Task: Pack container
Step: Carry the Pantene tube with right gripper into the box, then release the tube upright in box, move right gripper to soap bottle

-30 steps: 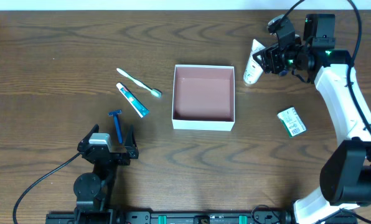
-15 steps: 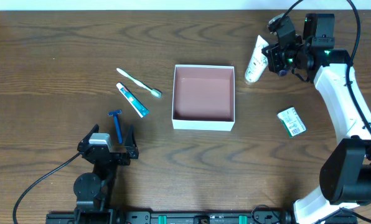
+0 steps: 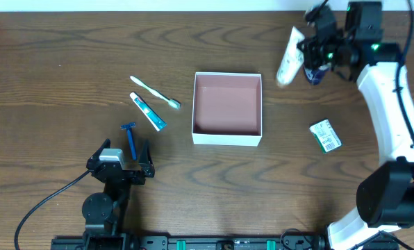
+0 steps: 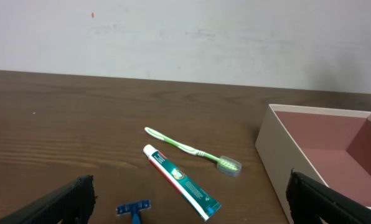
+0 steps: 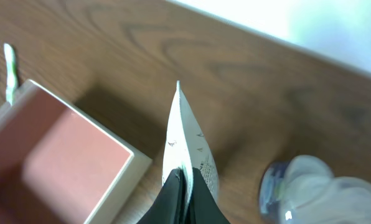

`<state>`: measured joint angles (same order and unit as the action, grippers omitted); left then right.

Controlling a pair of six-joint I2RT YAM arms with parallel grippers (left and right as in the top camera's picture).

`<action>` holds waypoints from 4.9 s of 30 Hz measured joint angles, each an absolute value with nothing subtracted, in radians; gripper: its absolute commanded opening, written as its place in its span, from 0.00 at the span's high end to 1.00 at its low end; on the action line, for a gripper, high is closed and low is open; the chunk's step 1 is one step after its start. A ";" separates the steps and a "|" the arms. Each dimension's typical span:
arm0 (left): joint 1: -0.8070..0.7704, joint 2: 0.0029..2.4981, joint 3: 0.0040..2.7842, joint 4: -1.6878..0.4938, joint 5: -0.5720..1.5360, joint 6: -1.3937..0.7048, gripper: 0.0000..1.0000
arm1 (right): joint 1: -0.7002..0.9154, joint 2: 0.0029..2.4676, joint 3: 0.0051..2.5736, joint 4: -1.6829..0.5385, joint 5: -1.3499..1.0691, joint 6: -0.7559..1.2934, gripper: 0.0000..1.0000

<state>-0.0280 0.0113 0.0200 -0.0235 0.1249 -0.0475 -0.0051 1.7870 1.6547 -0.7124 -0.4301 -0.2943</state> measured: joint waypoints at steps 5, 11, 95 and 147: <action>-0.028 0.011 0.020 -0.024 0.125 -0.047 0.02 | 0.019 1.787 1.848 -0.816 -0.432 -0.295 0.99; -0.028 0.011 0.020 -0.024 0.125 -0.047 0.02 | 0.126 1.787 1.972 -0.884 -0.434 -0.296 0.99; -0.028 0.011 0.020 -0.023 0.125 -0.047 0.02 | 0.640 2.088 1.974 -0.748 0.121 0.430 0.60; -0.028 0.011 0.020 -0.023 0.125 -0.047 0.02 | -0.133 2.089 1.993 -0.946 -0.017 0.396 0.12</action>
